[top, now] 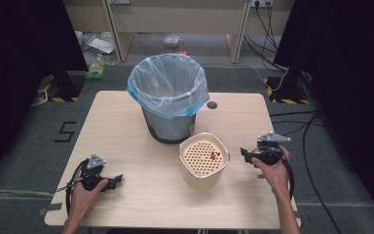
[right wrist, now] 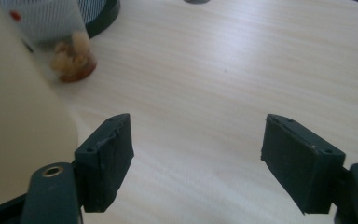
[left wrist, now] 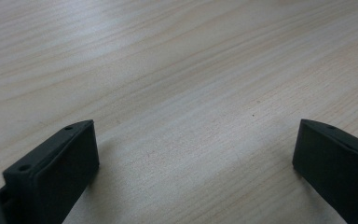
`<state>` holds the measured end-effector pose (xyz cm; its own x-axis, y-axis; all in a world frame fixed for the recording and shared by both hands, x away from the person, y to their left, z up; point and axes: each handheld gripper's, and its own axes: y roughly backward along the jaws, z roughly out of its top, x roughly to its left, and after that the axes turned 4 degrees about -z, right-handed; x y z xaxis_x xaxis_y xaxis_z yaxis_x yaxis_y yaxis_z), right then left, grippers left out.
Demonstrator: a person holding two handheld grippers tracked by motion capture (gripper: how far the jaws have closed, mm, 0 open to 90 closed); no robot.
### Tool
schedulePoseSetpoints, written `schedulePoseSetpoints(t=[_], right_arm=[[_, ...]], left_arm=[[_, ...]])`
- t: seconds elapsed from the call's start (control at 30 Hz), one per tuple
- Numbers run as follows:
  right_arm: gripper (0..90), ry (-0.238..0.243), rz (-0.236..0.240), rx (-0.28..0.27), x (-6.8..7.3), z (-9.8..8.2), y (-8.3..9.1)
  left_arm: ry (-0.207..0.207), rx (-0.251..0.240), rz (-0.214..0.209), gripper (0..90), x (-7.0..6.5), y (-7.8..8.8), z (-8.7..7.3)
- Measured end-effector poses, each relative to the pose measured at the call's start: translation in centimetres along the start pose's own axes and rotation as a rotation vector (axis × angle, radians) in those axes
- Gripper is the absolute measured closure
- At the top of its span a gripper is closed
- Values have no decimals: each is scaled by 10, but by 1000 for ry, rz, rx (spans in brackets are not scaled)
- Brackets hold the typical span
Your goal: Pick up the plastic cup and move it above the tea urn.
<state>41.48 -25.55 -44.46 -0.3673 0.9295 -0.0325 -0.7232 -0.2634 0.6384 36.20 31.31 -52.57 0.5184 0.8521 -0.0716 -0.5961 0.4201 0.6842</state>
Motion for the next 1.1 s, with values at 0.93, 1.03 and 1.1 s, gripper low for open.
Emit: schedulePoseSetpoints(t=[0.93, 1.03, 1.1], right_arm=[[544, 102, 180, 56, 43, 111, -59], [571, 115, 192, 62, 47, 115, -63], [612, 129, 206, 70, 52, 120, -68]], left_arm=[[-1, 2, 0, 0, 0, 0, 0], [0, 2, 0, 0, 0, 0, 0], [0, 2, 0, 0, 0, 0, 0]])
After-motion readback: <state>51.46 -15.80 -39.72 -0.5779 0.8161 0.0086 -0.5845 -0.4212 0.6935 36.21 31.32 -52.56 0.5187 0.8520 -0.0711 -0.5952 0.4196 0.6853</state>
